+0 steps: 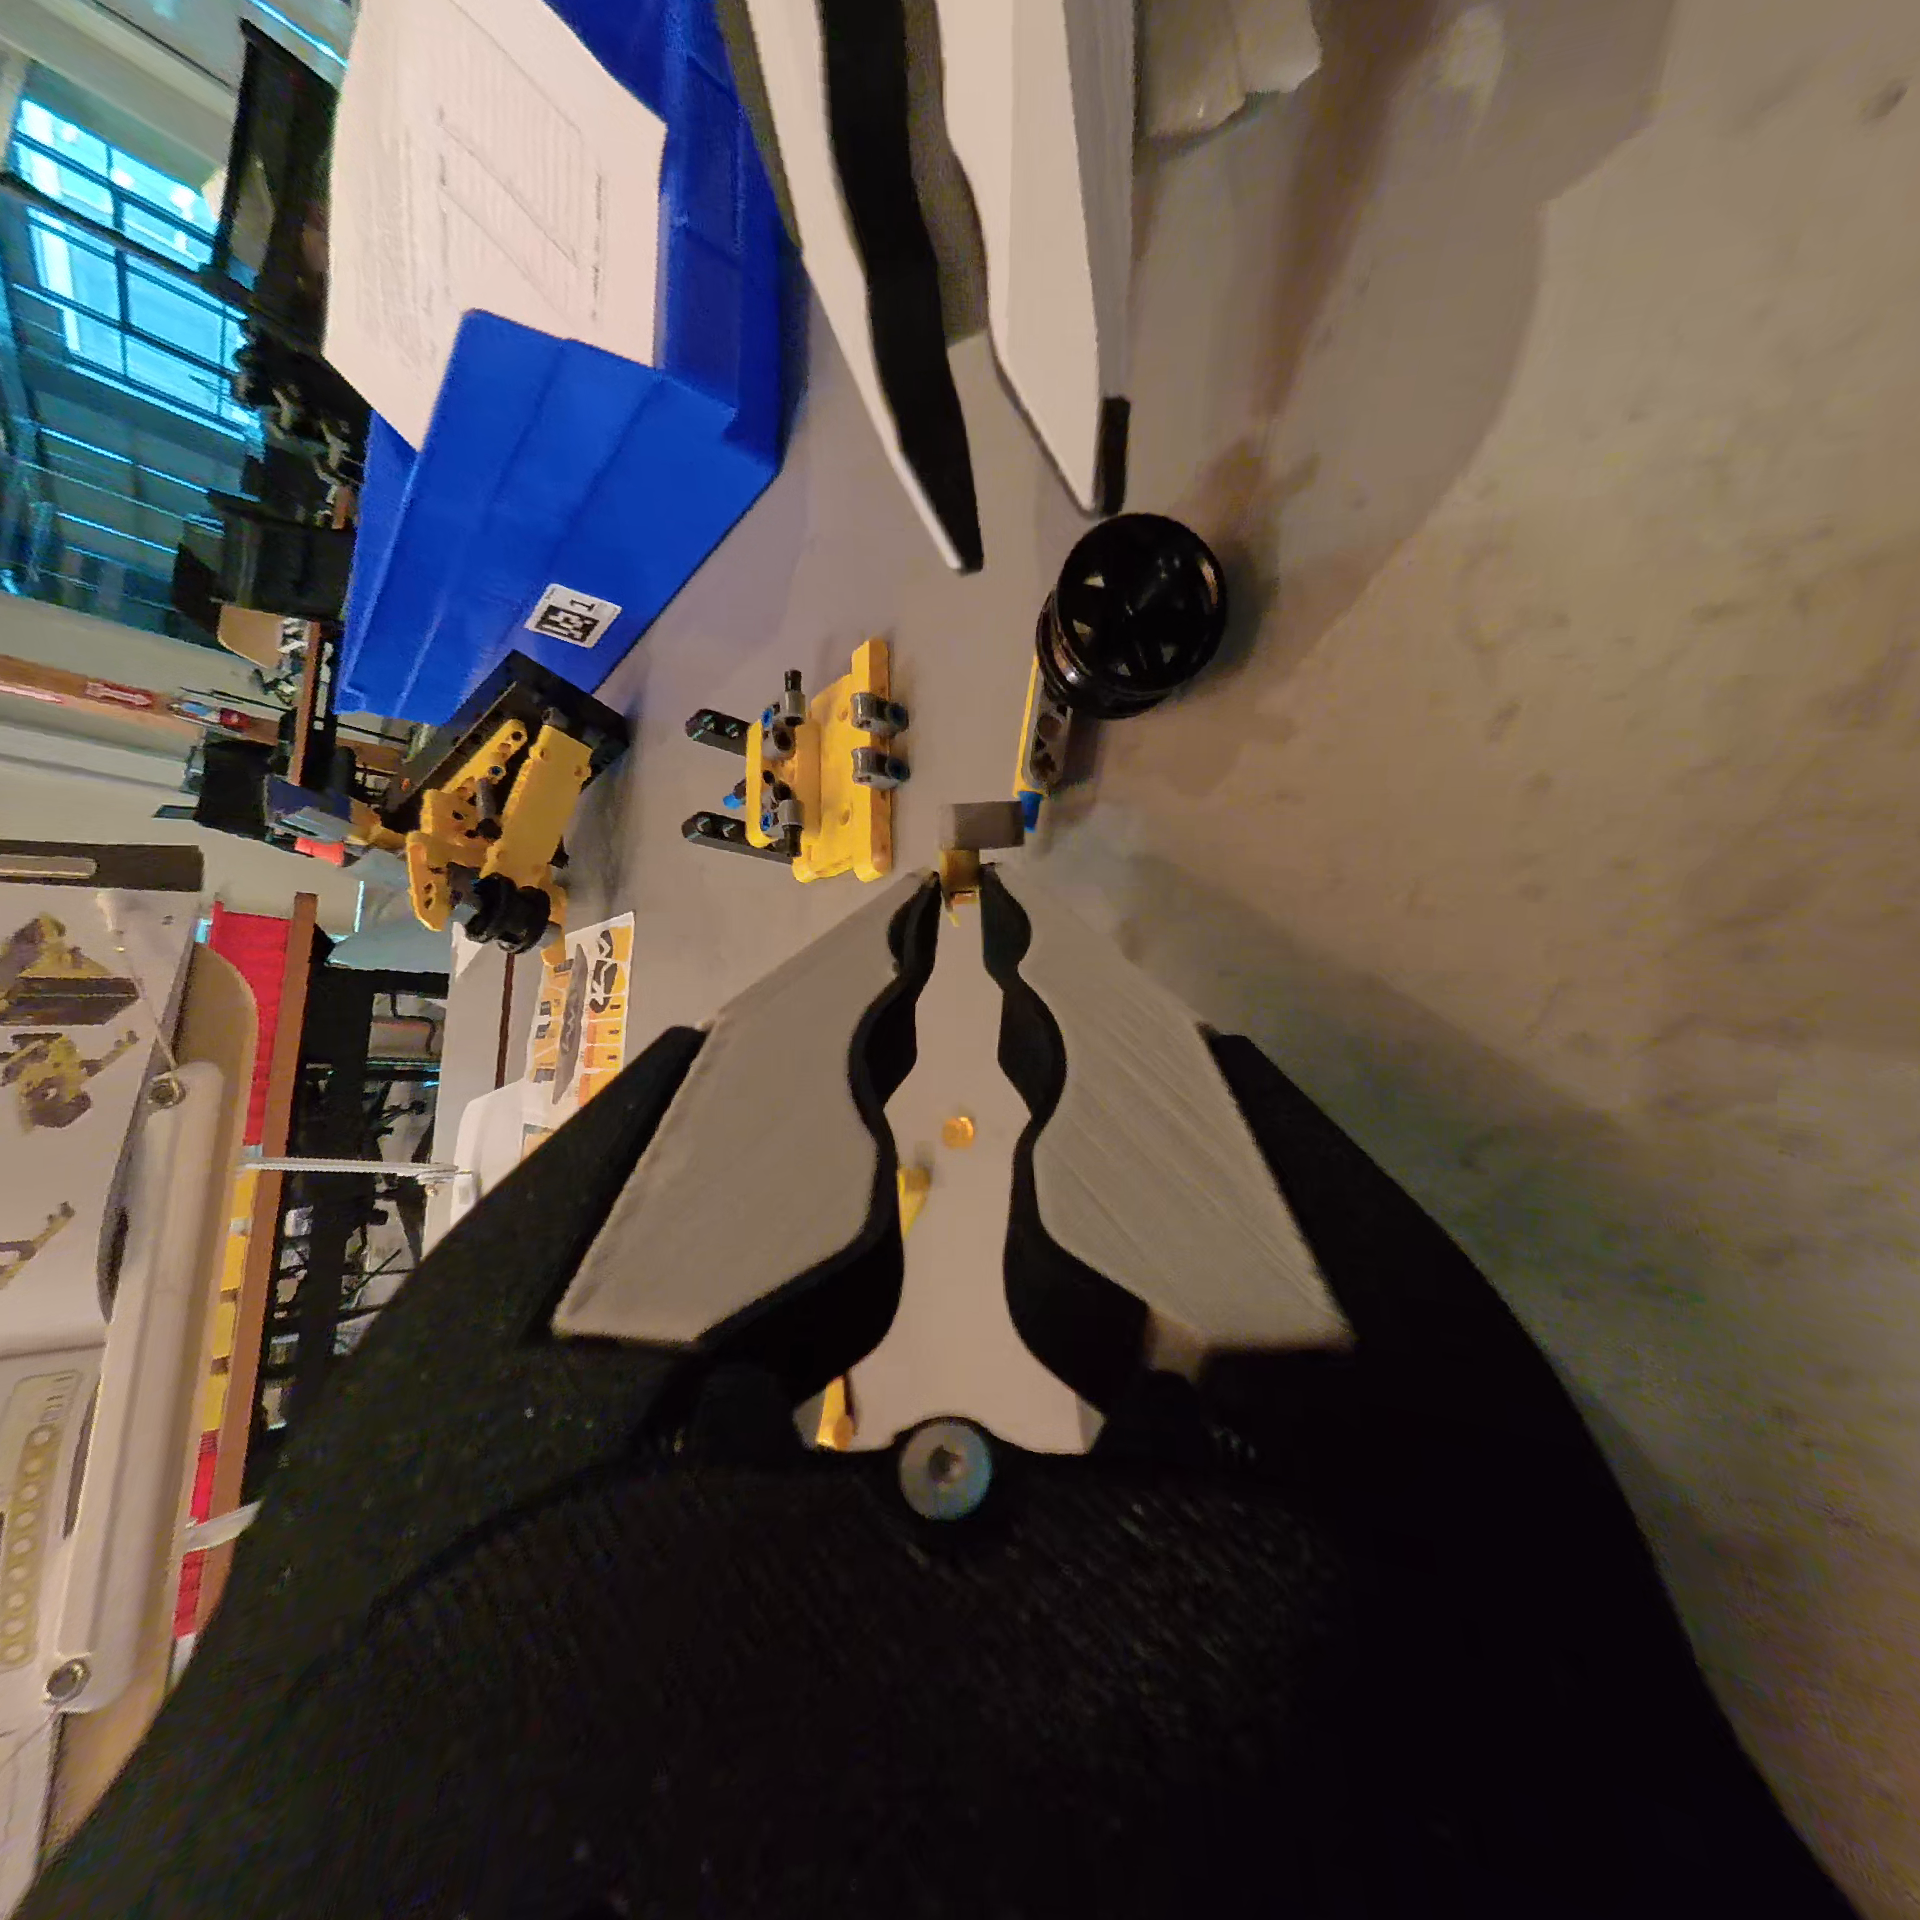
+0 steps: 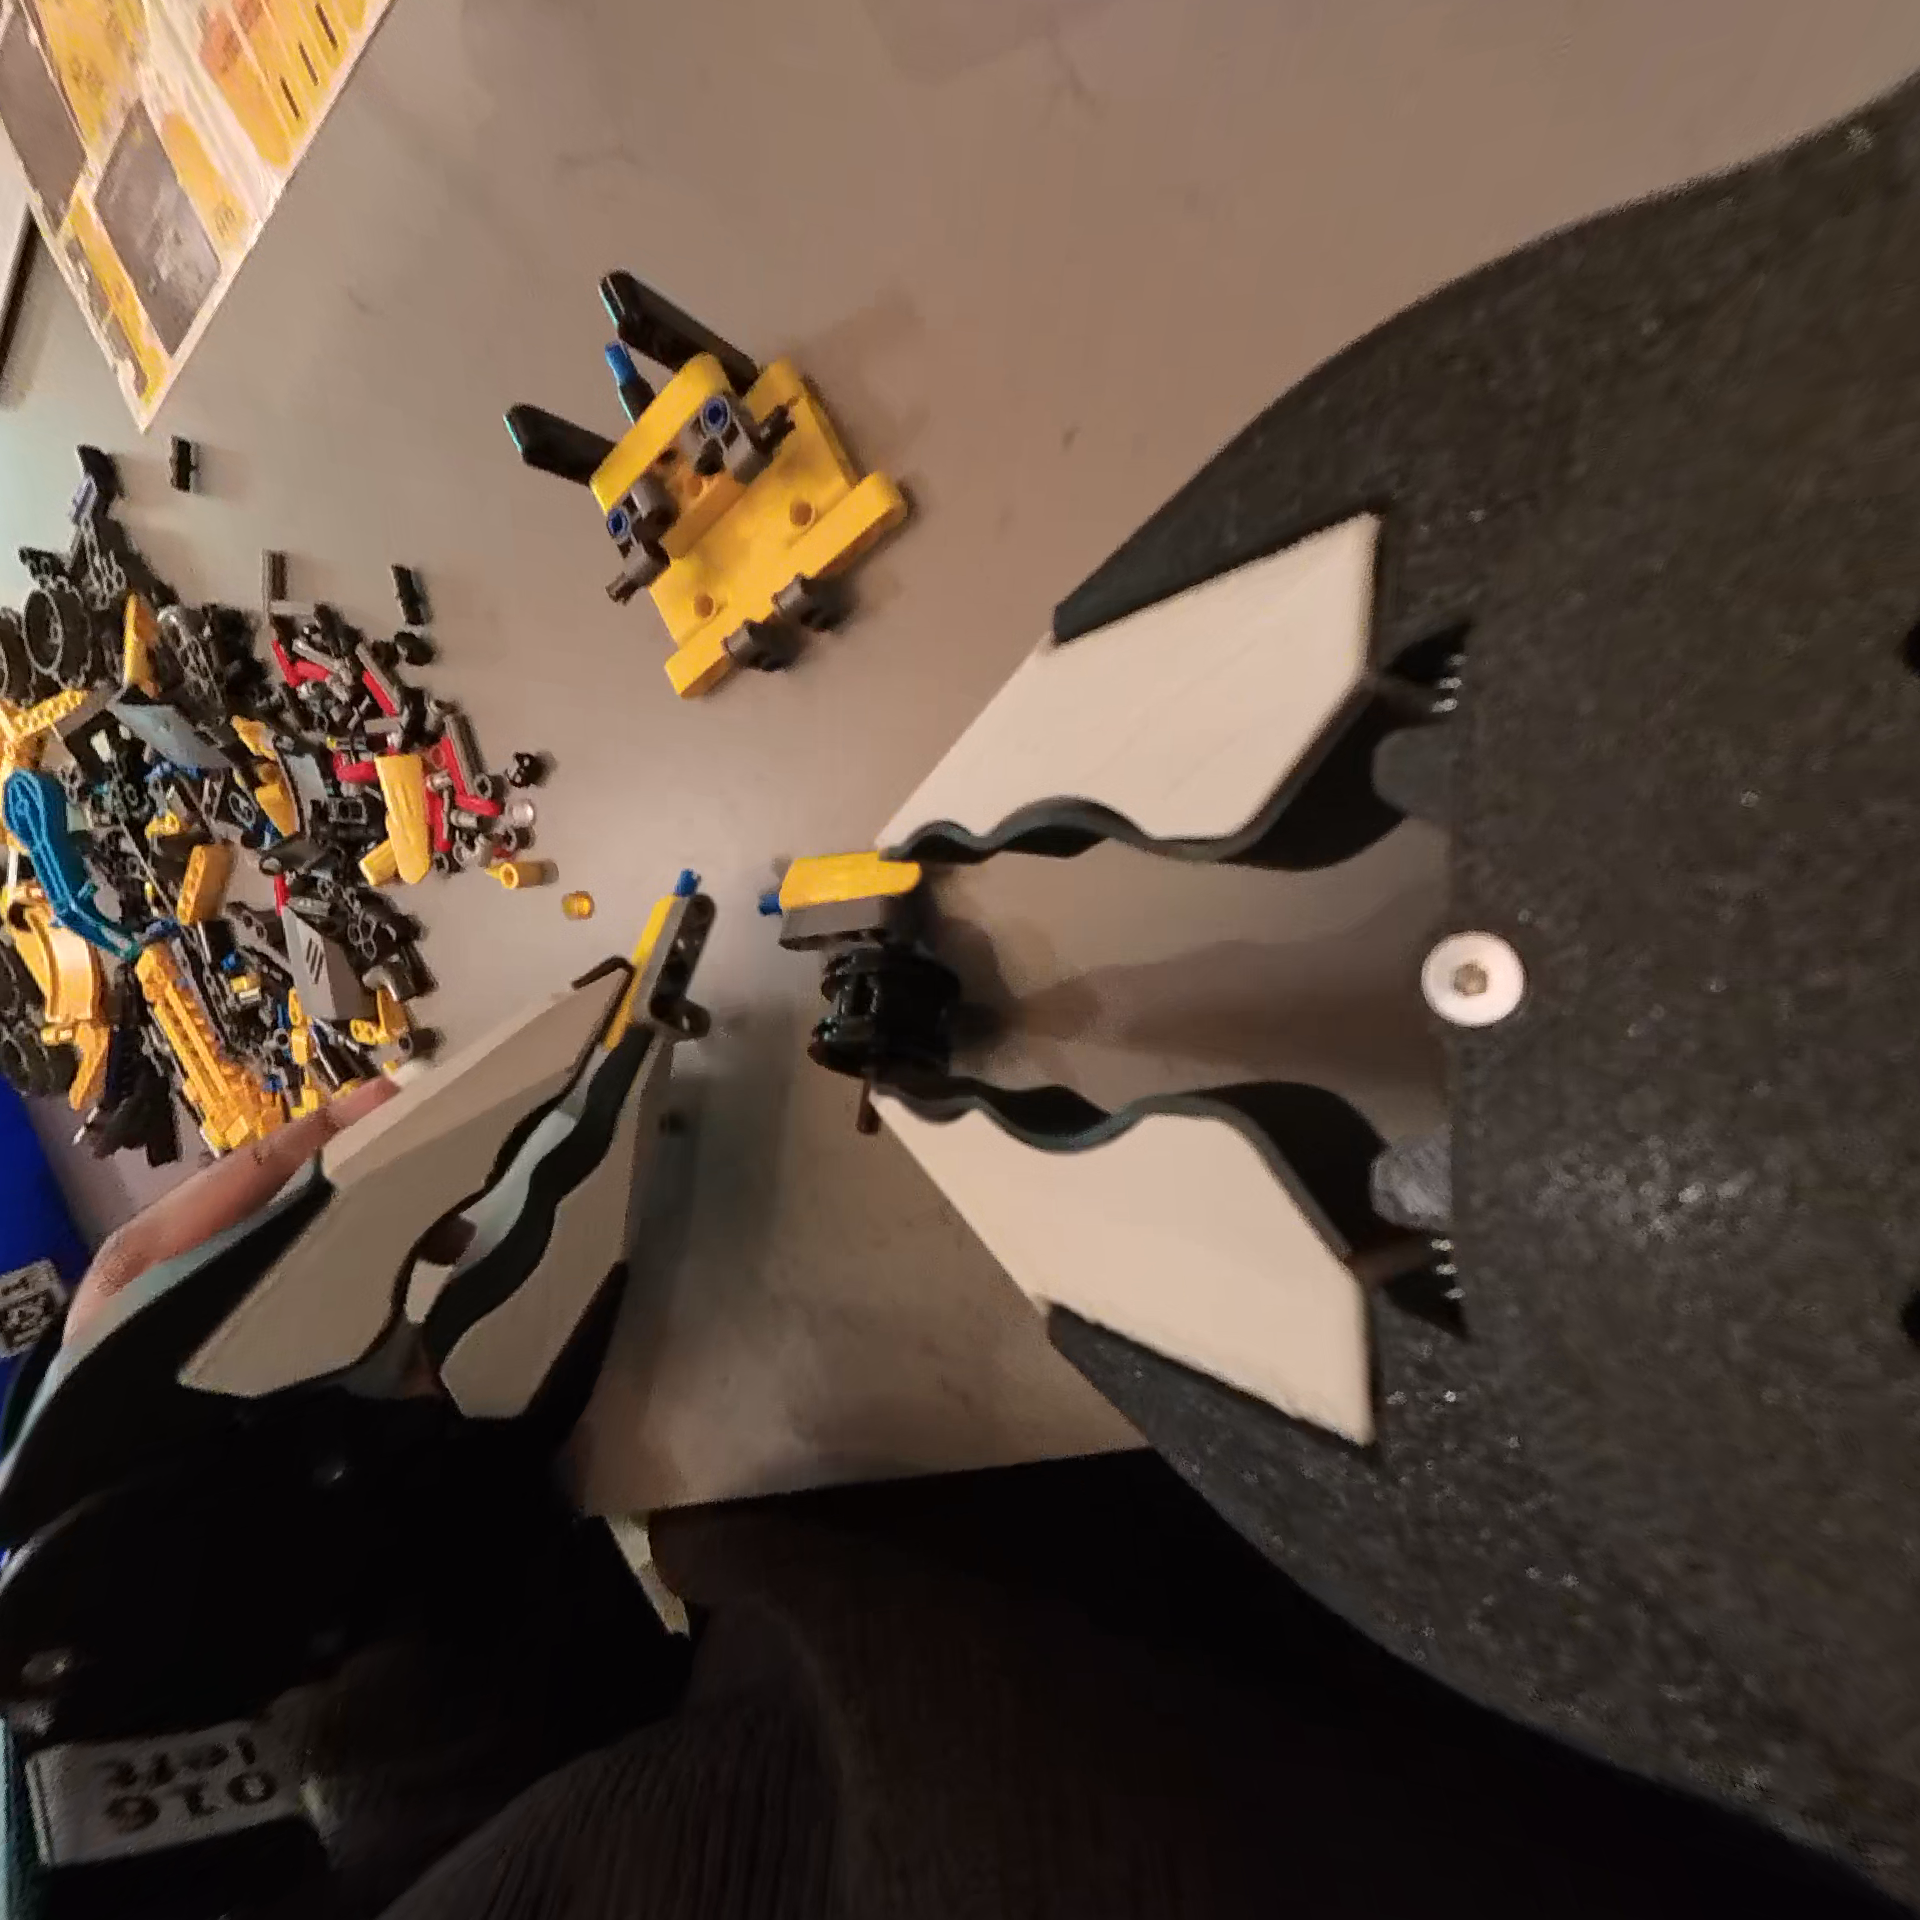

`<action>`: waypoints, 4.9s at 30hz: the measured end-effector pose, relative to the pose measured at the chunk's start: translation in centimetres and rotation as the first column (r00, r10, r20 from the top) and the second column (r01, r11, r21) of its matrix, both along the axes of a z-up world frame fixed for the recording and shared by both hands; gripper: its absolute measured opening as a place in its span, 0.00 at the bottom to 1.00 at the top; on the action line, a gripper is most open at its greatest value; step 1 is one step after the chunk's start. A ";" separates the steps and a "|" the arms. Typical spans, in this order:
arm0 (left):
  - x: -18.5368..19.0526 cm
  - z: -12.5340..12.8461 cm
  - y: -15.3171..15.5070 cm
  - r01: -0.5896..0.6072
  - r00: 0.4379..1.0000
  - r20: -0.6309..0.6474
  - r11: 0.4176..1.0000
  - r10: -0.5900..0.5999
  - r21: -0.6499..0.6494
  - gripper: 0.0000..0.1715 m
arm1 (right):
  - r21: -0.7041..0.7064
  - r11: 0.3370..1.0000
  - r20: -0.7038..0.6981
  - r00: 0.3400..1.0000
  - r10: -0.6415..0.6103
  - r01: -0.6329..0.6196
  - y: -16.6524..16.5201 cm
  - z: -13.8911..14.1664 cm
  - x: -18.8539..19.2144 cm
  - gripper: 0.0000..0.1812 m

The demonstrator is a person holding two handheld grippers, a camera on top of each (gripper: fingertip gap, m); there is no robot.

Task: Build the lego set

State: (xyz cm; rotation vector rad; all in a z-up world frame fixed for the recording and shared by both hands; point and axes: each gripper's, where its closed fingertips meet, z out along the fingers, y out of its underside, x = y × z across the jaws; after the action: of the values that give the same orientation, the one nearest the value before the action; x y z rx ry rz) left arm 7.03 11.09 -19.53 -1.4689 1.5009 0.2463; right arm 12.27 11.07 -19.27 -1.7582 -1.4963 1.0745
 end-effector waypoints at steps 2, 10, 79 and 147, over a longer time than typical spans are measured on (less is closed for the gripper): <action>0.1 0.4 -0.1 -0.008 1.000 0.020 1.000 0.007 0.006 0.02 | -0.011 1.000 -0.014 1.000 0.023 -0.023 -0.3 0.2 0.1 0.22; 0.5 0.2 -1.2 -0.045 0.999 0.023 0.999 0.045 0.010 0.02 | -0.038 0.999 0.051 0.999 -0.015 0.017 0.2 -0.9 0.1 0.34; 0.2 -0.1 -4.5 -0.184 0.974 0.110 0.976 0.197 -0.117 0.02 | 0.021 0.996 0.062 0.995 0.084 -0.085 -3.2 -0.8 -2.6 0.36; -1.6 -1.6 -3.4 -0.391 0.878 -0.259 0.915 0.403 0.099 0.03 | 0.407 0.911 0.172 0.985 -0.005 -0.066 -1.1 -2.2 -2.7 0.25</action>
State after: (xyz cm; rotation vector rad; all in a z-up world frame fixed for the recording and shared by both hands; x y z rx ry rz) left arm 5.38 7.65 -21.09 -1.7547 1.3787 0.7548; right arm 9.55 9.92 -21.43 -1.5561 -1.7115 0.5723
